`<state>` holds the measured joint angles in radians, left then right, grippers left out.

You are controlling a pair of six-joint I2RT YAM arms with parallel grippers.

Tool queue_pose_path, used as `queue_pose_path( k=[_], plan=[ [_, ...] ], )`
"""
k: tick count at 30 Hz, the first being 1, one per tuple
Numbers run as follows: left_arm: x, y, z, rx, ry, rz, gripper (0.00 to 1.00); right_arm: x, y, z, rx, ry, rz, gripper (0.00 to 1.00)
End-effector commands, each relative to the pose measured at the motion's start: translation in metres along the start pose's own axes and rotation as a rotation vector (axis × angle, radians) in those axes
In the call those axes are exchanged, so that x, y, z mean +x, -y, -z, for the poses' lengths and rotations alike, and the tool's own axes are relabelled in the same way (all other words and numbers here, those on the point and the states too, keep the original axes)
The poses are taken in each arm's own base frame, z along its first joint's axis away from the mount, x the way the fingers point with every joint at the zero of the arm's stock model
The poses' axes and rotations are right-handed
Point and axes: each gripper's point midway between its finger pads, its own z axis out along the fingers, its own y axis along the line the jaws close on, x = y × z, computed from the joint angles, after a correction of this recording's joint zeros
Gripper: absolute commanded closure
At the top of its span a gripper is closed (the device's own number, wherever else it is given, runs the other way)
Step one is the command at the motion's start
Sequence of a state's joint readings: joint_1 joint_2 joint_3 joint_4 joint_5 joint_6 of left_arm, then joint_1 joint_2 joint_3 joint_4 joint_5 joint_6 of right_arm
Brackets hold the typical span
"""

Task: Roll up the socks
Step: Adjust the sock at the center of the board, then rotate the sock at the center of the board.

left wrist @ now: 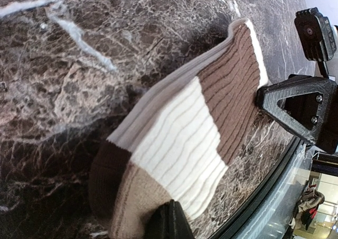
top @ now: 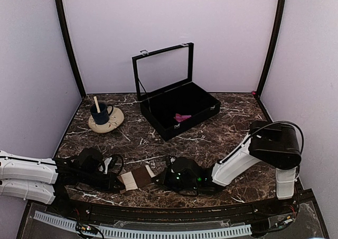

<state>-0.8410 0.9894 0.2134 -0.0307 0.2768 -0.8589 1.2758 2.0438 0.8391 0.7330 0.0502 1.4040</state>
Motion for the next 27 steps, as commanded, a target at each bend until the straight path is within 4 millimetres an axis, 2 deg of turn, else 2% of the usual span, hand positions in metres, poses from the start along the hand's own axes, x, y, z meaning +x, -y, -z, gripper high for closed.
queue_pose_path(
  k=[1,8,11,14,22,24,27],
  plan=[
    [0.013,-0.022,-0.003,-0.08,-0.033,0.032,1.0,-0.016,-0.003,0.016,0.065,0.048,0.076,0.99],
    [0.007,-0.012,-0.005,-0.073,-0.035,0.004,1.0,-0.025,-0.069,0.009,-0.017,0.041,0.204,0.98],
    [0.006,-0.009,-0.006,-0.073,-0.037,-0.006,1.0,-0.026,-0.08,-0.001,-0.038,0.032,0.218,0.98],
    [0.008,-0.009,-0.006,-0.084,-0.042,-0.011,1.0,-0.024,-0.072,-0.017,-0.032,0.012,0.213,0.98],
    [0.013,-0.014,-0.005,-0.109,-0.05,-0.004,1.0,-0.039,-0.013,-0.043,0.041,0.011,0.138,0.99],
    [0.014,-0.015,-0.004,-0.116,-0.049,-0.003,1.0,-0.04,-0.003,-0.045,0.073,0.01,0.146,0.99],
    [0.012,-0.017,-0.002,-0.132,-0.043,-0.003,1.0,-0.045,0.013,-0.038,0.137,0.038,0.149,0.99]
  ],
)
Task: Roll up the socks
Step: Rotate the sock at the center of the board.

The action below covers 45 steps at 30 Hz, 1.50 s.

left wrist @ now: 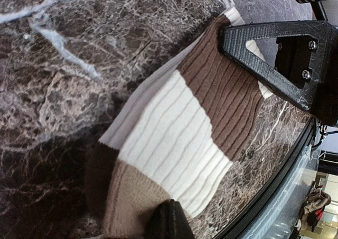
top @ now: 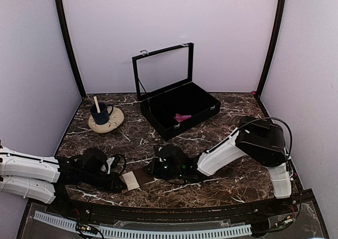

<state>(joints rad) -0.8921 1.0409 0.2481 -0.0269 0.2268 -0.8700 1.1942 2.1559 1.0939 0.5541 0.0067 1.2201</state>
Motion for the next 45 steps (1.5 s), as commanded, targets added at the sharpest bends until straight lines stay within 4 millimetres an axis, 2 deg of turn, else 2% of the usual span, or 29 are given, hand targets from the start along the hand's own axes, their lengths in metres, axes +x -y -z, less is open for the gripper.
queue_pose_path(
  k=[1,6,14,19,26,35,45],
  plan=[
    [0.013,-0.023,0.002,-0.106,-0.042,0.021,1.0,-0.003,0.036,0.008,0.117,0.031,0.001,0.99],
    [0.011,-0.027,0.003,-0.137,-0.033,0.024,1.0,-0.003,0.06,0.026,0.198,0.052,-0.008,1.0],
    [-0.002,-0.024,-0.003,-0.173,-0.018,-0.01,1.0,0.004,0.066,0.043,0.255,0.01,0.025,1.0],
    [-0.013,-0.021,-0.007,-0.215,-0.02,-0.056,1.0,0.018,0.071,0.047,0.316,-0.047,0.068,1.0],
    [-0.032,-0.02,-0.011,-0.28,0.006,-0.136,1.0,0.044,0.081,0.069,0.396,-0.104,0.12,1.0],
    [-0.042,-0.015,-0.036,-0.312,-0.056,-0.233,1.0,0.072,0.066,0.086,0.418,-0.158,0.187,1.0],
    [-0.074,-0.002,-0.044,-0.337,-0.055,-0.399,1.0,0.082,0.058,0.104,0.432,-0.16,0.214,1.0]
  ],
)
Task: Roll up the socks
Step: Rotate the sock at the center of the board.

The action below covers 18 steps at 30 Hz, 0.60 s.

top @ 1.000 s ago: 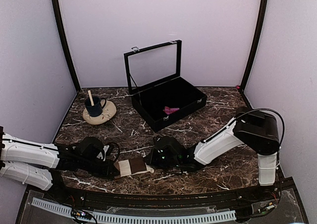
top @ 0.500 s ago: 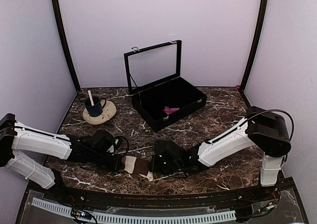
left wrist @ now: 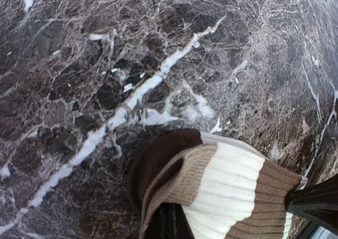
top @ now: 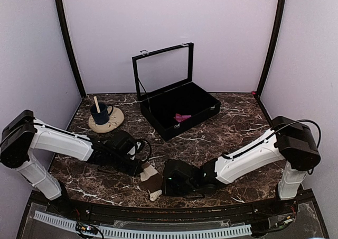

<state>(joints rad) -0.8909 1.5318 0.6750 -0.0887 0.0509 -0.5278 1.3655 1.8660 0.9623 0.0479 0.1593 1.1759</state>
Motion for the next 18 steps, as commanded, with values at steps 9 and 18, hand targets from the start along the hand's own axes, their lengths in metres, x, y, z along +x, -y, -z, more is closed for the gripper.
queue_pose_path(
  k=[9,18],
  plan=[
    [-0.014,-0.018,-0.019,-0.005,-0.089,-0.182,1.0,0.026,0.02,0.007,0.082,-0.063,0.044,1.0],
    [-0.032,-0.005,-0.033,0.039,-0.105,-0.249,1.0,0.022,0.007,0.007,0.058,-0.062,0.063,1.0]
  ],
)
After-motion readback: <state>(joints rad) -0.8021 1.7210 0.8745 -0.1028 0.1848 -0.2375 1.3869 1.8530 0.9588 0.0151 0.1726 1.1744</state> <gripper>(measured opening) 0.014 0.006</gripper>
